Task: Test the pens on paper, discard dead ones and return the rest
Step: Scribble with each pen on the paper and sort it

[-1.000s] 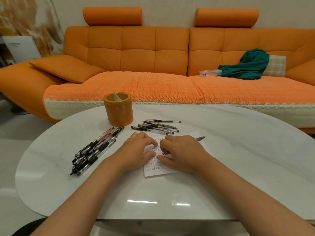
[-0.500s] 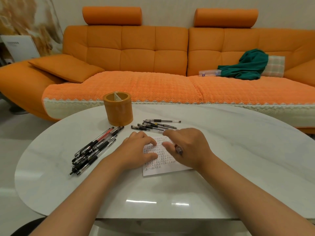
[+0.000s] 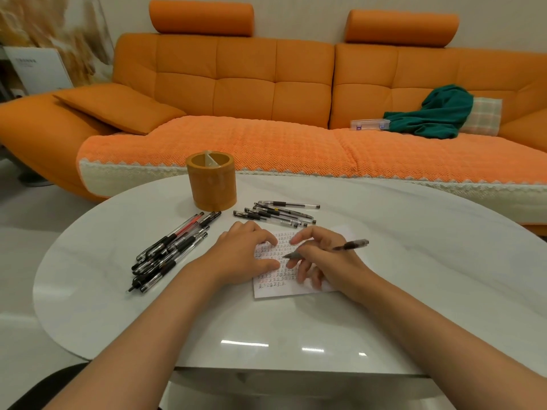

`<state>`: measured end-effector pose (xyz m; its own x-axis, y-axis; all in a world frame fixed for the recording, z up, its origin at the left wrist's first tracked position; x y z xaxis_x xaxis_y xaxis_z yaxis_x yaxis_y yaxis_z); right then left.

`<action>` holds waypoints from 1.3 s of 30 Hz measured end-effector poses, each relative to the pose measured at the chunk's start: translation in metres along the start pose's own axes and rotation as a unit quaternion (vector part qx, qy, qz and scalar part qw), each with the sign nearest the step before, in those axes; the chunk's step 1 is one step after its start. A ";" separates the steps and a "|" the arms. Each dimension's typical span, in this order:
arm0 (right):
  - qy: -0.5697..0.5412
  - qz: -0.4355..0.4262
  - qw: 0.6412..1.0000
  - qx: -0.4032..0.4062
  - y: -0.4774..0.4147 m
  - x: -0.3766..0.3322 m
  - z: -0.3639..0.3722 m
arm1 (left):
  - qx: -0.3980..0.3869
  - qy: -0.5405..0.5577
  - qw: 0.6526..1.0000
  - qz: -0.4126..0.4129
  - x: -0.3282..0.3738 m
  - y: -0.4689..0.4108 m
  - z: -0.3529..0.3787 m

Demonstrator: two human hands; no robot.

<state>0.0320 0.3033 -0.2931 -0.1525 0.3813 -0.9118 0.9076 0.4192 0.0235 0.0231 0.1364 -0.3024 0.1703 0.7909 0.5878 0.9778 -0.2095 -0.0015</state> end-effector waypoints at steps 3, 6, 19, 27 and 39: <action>0.069 -0.026 0.997 -0.024 0.004 -0.002 0.004 | -0.005 -0.005 1.000 0.000 0.001 0.000 0.000; 0.090 -0.040 0.994 -0.043 0.005 -0.001 0.007 | -0.023 -0.016 1.000 -0.006 0.002 0.001 0.002; 0.165 -0.081 0.982 -0.049 0.001 0.006 0.012 | -0.031 -0.020 0.999 -0.006 0.002 0.003 0.005; 0.198 -0.087 0.975 -0.041 0.002 0.006 0.015 | -0.029 -0.019 0.999 -0.011 0.003 0.003 0.005; 0.185 -0.098 0.977 -0.033 0.006 0.004 0.014 | -0.037 -0.016 0.999 -0.020 0.004 0.004 0.004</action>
<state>0.0421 0.2957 -0.3019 -0.4631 0.5542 -0.6917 0.8210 0.5623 -0.0991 0.0283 0.1414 -0.3034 0.1368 0.8172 0.5599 0.9722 -0.2191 0.0822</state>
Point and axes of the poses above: each hand's wrist, its own y-axis away from the middle knuckle, its own z-axis out of the palm, x = y × z, the point moved 7 cm from there along -y, towards the middle knuckle, and after that the axes turned 15 degrees about y, right-handed, at the moved point
